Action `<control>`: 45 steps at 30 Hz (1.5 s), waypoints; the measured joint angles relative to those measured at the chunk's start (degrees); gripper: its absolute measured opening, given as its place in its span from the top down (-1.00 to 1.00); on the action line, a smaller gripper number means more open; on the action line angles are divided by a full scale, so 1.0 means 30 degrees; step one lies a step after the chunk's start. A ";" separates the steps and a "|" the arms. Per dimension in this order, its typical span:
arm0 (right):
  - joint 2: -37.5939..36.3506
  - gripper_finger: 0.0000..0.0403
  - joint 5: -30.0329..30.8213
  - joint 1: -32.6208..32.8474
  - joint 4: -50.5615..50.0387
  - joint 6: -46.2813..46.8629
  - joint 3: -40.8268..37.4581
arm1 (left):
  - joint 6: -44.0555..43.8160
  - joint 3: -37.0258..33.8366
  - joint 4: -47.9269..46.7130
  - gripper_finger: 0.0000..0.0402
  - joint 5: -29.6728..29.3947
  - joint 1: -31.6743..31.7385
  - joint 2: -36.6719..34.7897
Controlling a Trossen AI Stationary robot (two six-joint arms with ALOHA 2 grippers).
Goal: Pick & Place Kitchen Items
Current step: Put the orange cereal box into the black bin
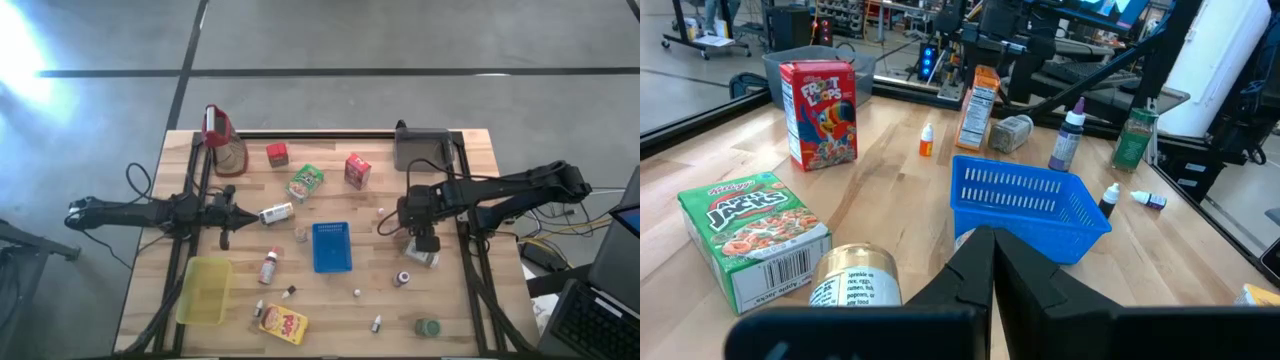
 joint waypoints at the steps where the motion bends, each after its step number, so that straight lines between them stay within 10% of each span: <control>1: -0.0013 0.27 0.0069 -0.0009 -0.0091 -0.0061 0.0112 | -0.0007 0.0000 0.0000 0.94 0.0000 0.0003 0.0000; 23: -0.1563 0.35 0.4054 -0.3734 -0.2058 -0.2098 0.3910 | -0.0003 -0.0003 0.0000 0.94 0.0006 -0.0003 0.0003; 45: -0.2158 0.33 0.5521 -1.3804 -0.2046 0.3730 0.7441 | -0.0001 -0.0005 0.0000 0.94 0.0000 0.0003 0.0001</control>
